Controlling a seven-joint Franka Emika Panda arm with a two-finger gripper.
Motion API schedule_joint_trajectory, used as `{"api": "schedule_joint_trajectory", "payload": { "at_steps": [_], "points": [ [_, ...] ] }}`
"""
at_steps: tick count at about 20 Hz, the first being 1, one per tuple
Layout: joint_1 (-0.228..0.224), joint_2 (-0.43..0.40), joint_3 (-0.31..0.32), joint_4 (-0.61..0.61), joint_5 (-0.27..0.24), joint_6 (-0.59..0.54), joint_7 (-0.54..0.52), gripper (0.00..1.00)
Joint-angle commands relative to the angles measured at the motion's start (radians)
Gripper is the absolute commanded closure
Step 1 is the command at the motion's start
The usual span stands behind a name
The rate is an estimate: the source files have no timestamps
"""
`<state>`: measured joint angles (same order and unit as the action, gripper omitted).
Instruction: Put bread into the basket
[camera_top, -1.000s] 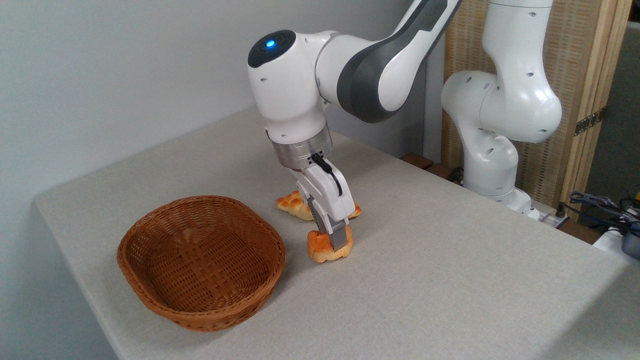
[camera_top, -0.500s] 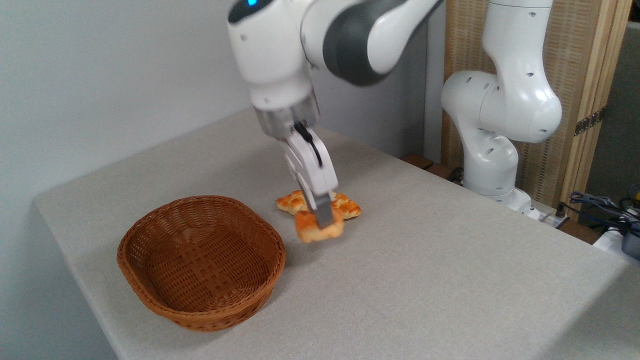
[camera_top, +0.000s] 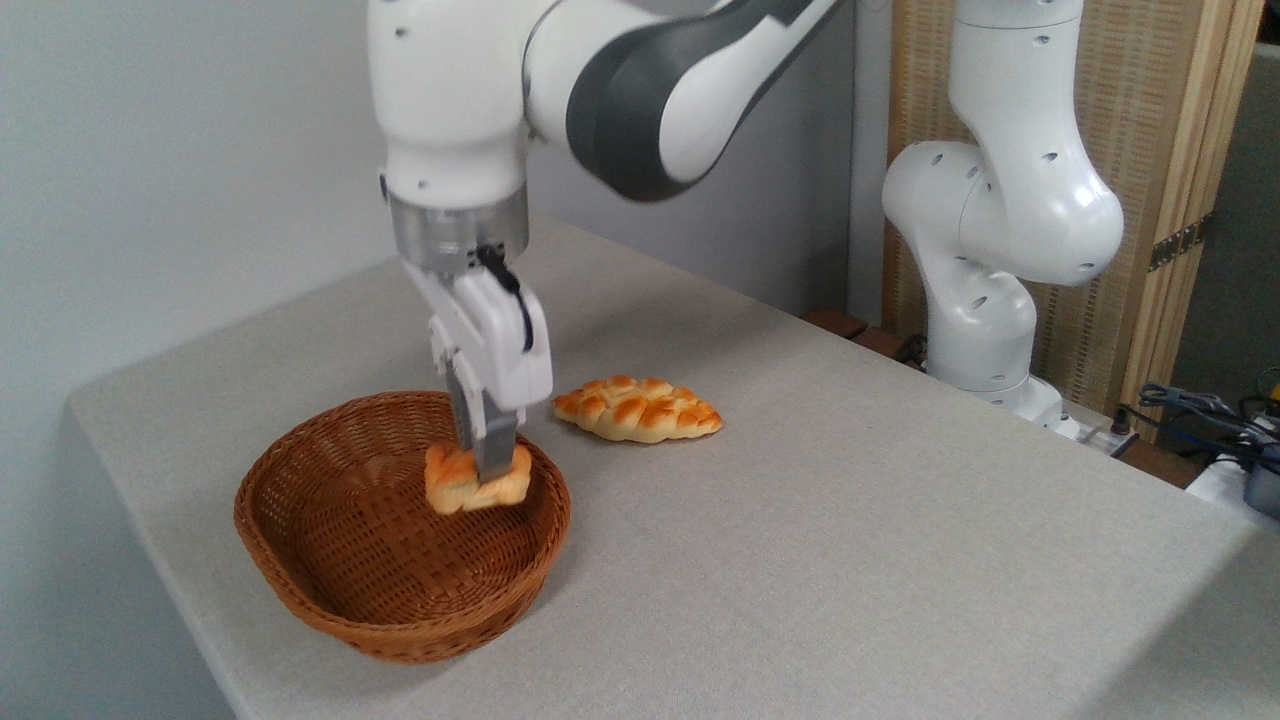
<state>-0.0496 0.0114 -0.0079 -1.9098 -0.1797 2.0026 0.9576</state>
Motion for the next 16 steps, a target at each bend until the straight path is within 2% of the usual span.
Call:
{"api": "schedule_joint_trajectory", "payload": {
  "at_steps": [1, 2, 3, 5, 16],
  "points": [
    [-0.003, 0.087, -0.013, 0.015, -0.024, 0.111, -0.014, 0.63],
    [-0.003, 0.096, -0.029, 0.014, -0.023, 0.122, -0.013, 0.45],
    [-0.003, 0.107, -0.033, 0.014, -0.02, 0.127, -0.013, 0.1],
    [-0.001, 0.113, -0.037, 0.014, -0.012, 0.127, -0.011, 0.0],
    [-0.001, 0.096, -0.035, 0.018, -0.02, 0.117, -0.008, 0.0]
  ]
}}
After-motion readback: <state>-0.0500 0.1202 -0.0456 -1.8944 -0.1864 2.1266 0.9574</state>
